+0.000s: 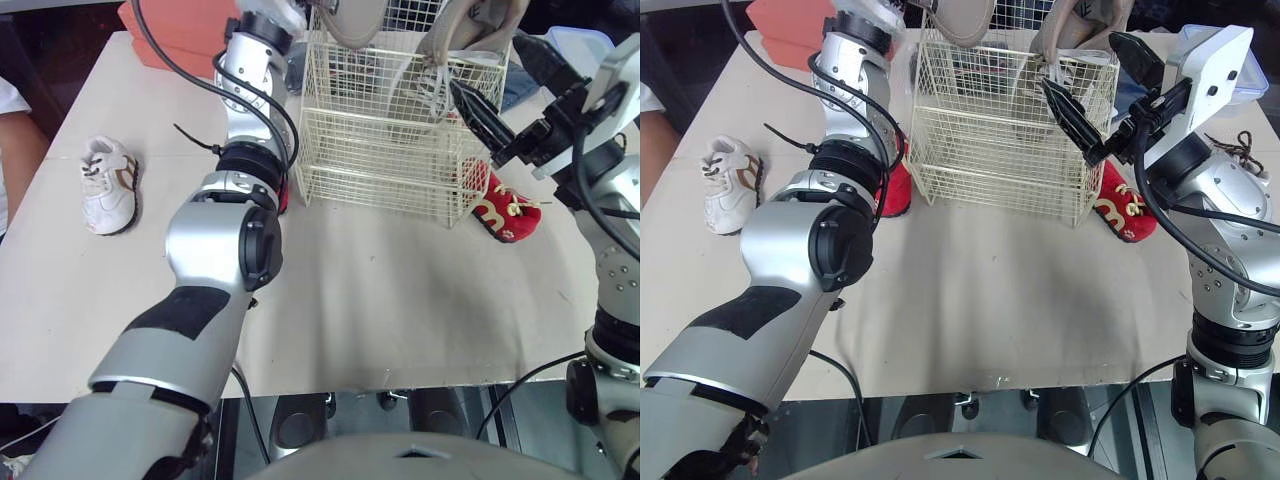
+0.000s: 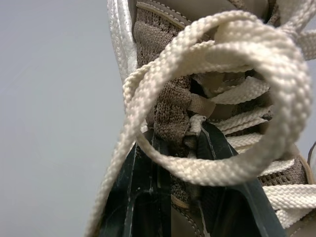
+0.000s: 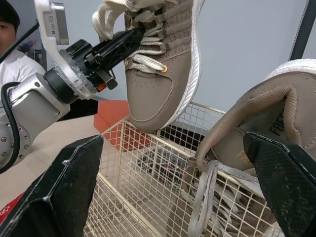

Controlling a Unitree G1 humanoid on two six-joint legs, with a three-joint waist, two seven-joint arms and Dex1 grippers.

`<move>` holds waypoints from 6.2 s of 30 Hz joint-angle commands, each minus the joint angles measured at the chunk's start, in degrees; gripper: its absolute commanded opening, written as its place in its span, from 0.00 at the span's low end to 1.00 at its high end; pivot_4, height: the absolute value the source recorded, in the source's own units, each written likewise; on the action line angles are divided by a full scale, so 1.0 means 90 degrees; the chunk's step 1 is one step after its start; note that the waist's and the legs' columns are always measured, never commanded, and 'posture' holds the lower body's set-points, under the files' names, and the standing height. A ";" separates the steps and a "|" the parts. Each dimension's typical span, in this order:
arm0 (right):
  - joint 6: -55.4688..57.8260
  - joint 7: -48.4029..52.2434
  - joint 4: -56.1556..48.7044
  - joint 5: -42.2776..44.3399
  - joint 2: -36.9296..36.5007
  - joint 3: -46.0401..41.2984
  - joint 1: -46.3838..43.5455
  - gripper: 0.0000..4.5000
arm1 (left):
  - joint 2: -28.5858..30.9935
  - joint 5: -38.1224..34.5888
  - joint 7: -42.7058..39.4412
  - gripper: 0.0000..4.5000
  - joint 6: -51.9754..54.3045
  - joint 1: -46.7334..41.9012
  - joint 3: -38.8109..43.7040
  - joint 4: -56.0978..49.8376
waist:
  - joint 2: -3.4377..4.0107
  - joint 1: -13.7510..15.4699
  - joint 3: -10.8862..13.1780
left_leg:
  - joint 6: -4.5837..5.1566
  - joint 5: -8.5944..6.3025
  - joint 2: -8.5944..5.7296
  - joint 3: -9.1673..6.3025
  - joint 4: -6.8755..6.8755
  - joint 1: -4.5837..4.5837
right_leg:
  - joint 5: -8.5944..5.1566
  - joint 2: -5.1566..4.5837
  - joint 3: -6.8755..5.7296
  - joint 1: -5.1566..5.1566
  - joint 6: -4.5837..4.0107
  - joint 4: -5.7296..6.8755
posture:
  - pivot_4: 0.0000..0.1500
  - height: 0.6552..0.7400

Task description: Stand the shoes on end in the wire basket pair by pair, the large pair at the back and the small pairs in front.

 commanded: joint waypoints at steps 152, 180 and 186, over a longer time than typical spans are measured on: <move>-0.0922 -0.0294 -0.0166 -0.0661 0.0503 0.0160 -0.0415 1.00 | -0.1112 -0.1474 0.1977 0.03 0.4075 0.1169 -0.0046 -0.5247 | 0.0016 0.0060 0.0002 | 0.0000 0.0001 0.0002 -0.0005 -0.0001 0.0006 | 0.0001 0.0002 0.0006 0.0007 0.0000 -0.0001 | 1.00 0.36; -0.1077 -0.0242 0.0103 -0.0587 0.0511 0.0198 -0.0460 1.00 | -0.1254 -0.1323 0.2836 0.03 0.6166 0.1912 -0.0395 -0.6958 | 0.0016 0.0084 0.0001 | 0.0000 0.0001 0.0009 -0.0005 0.0003 0.0010 | 0.0001 0.0003 0.0007 0.0012 -0.0001 0.0001 | 1.00 0.36; -0.1105 -0.0287 0.0092 -0.0648 0.0496 0.0226 -0.0405 1.00 | -0.1502 -0.1232 0.2891 0.03 0.6197 0.1726 -0.0432 -0.5956 | 0.0016 0.0159 0.0002 | 0.0000 0.0001 0.0006 -0.0004 0.0004 0.0008 | 0.0001 0.0003 0.0003 0.0012 -0.0001 0.0000 | 1.00 0.36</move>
